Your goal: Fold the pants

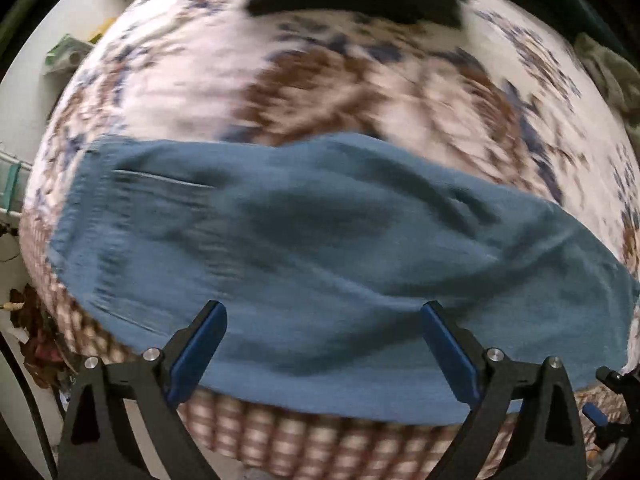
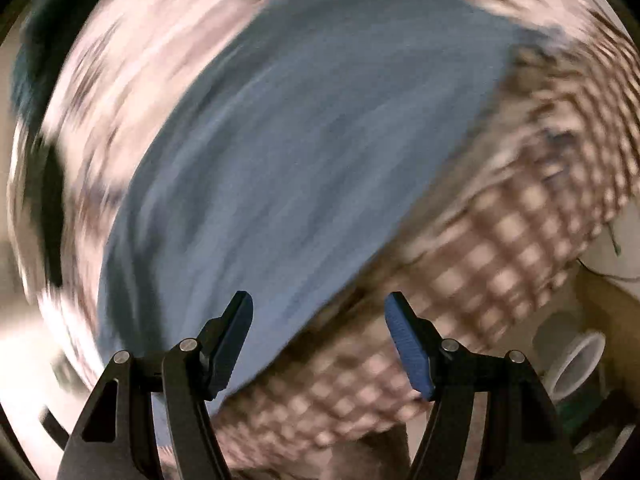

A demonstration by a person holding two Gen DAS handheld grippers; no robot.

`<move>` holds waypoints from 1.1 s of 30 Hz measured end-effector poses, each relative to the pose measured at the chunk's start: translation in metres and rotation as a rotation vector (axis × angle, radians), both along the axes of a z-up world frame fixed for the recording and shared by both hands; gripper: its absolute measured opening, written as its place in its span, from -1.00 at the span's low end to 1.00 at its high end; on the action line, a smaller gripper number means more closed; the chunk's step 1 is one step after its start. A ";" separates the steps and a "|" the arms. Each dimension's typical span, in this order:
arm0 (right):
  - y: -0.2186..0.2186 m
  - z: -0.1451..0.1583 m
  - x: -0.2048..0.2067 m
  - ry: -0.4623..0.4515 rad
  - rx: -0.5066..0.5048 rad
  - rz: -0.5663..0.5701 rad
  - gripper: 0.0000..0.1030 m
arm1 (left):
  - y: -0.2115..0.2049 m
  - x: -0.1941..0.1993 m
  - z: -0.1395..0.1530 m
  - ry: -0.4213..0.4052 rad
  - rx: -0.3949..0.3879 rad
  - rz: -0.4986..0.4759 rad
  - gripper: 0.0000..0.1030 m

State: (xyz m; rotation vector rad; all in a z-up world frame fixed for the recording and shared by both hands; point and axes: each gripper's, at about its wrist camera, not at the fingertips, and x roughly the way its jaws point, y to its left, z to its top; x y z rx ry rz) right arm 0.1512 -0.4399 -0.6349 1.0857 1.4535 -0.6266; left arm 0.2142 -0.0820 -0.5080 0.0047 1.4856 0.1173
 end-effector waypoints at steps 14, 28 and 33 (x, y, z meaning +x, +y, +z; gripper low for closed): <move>-0.129 -0.045 -0.044 -0.112 0.054 -0.046 -0.59 | -0.161 -0.014 -0.066 0.131 0.055 -0.252 0.91; -0.219 -0.052 -0.070 -0.134 0.066 -0.147 -0.13 | -0.152 0.010 -0.106 0.243 0.047 -0.119 1.00; -0.204 -0.033 -0.058 -0.175 0.009 -0.101 -0.62 | -0.168 0.007 -0.063 0.117 0.087 -0.160 1.00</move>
